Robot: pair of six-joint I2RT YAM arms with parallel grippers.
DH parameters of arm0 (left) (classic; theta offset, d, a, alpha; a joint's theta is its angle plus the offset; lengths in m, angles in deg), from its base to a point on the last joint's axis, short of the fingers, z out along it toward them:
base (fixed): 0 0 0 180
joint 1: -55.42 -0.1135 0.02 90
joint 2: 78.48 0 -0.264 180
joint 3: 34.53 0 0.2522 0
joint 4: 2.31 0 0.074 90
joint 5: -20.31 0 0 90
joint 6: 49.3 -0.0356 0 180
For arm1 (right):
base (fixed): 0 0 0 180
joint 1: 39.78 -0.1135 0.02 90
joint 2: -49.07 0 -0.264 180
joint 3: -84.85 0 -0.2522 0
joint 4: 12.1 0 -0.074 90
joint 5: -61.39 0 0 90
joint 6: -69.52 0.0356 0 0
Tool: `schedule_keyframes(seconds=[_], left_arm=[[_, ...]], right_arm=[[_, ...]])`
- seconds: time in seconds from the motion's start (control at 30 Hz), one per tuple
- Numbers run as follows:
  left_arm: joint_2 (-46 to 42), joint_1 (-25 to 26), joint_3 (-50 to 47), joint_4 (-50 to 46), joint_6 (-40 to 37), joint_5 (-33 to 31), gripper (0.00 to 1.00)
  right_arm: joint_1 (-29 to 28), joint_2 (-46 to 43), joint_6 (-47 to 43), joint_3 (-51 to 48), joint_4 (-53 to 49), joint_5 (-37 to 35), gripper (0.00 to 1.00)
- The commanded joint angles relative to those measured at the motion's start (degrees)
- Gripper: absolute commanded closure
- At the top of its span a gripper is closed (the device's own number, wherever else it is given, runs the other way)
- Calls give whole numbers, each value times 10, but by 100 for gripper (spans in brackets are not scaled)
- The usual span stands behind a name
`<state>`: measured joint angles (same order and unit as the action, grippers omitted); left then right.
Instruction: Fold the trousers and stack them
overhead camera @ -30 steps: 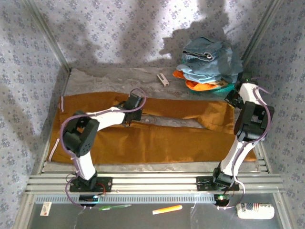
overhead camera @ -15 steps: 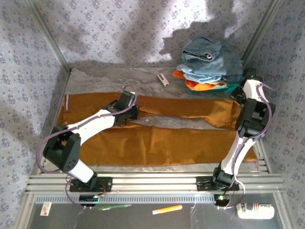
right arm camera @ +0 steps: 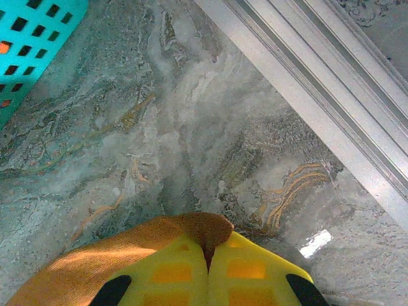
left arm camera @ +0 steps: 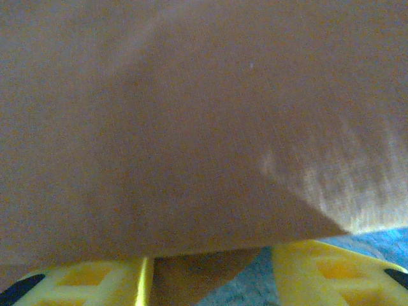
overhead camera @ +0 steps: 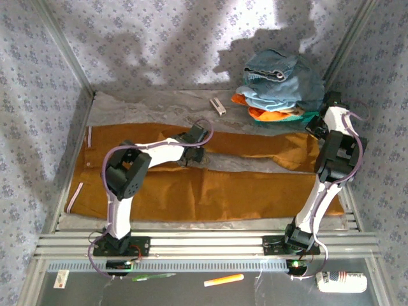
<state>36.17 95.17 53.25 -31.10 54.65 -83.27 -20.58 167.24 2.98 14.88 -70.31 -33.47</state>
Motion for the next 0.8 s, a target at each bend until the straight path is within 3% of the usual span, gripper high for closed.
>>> schedule_keyframes(seconds=[0.0, 0.1, 0.3, 0.57, 0.77], left_arm=[[5, 0, 10, 5, -8, -33, 47], [5, 1, 0, 17, -8, -31, 51], [21, 1, -5, 13, -10, -39, 99], [-105, 3, -37, -32, -33, -12, 100], [-187, 3, -33, -84, -31, 46, 100]], right_arm=[[0, 6, -3, -4, 2, 17, 100], [1, 7, -2, -5, 3, 19, 100], [2, 2, -2, -9, 2, 16, 100], [2, 7, -8, 20, -10, 4, 100], [3, 32, -11, 60, -27, -2, 100]])
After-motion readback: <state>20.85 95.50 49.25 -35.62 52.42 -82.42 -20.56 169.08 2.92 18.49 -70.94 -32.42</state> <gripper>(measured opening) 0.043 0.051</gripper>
